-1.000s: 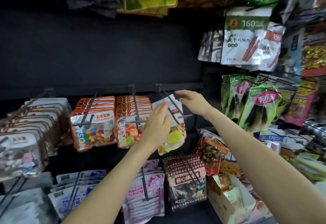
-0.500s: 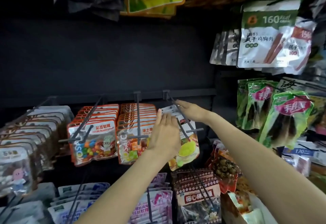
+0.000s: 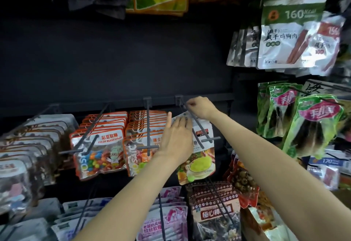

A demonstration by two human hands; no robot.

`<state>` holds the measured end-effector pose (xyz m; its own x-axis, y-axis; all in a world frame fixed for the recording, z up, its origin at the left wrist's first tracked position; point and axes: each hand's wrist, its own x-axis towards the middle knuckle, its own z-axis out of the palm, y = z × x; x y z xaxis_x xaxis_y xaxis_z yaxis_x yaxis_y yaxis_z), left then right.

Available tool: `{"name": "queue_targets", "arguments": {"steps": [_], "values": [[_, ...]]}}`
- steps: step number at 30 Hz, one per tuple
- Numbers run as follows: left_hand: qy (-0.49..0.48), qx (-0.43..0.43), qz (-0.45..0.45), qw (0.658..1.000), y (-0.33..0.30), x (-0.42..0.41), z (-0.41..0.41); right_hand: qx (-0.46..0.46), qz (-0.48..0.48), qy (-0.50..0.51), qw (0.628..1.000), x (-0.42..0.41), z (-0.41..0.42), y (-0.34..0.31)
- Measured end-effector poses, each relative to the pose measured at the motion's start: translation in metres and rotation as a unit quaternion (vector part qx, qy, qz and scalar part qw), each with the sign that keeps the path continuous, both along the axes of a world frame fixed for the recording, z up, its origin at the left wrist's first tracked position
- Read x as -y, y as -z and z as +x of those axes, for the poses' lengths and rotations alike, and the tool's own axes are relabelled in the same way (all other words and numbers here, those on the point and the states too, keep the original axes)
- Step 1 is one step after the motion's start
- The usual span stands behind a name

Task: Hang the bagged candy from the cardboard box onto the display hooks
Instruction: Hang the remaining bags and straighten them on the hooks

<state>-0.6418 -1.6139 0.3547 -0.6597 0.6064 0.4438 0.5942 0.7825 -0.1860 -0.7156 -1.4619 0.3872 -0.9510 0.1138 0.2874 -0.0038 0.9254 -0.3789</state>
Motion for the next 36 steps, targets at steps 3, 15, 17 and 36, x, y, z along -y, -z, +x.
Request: {"name": "queue_targets", "arguments": {"steps": [3, 15, 17, 36], "values": [[0.010, -0.016, -0.019, 1.000, 0.002, -0.003, -0.006, 0.017, 0.038, 0.035, 0.999, 0.010, -0.018, 0.002], [0.005, -0.024, -0.029, 0.999, 0.003, -0.008, -0.018, -0.006, 0.029, 0.051, 0.998, 0.009, -0.040, 0.002], [0.007, -0.026, -0.027, 0.999, 0.003, -0.008, -0.018, -0.009, 0.028, 0.048, 0.998, 0.010, -0.038, 0.001], [0.026, 0.020, -0.011, 0.999, 0.010, 0.005, 0.006, 0.029, -0.058, -0.041, 0.997, -0.012, 0.009, 0.014]]}}
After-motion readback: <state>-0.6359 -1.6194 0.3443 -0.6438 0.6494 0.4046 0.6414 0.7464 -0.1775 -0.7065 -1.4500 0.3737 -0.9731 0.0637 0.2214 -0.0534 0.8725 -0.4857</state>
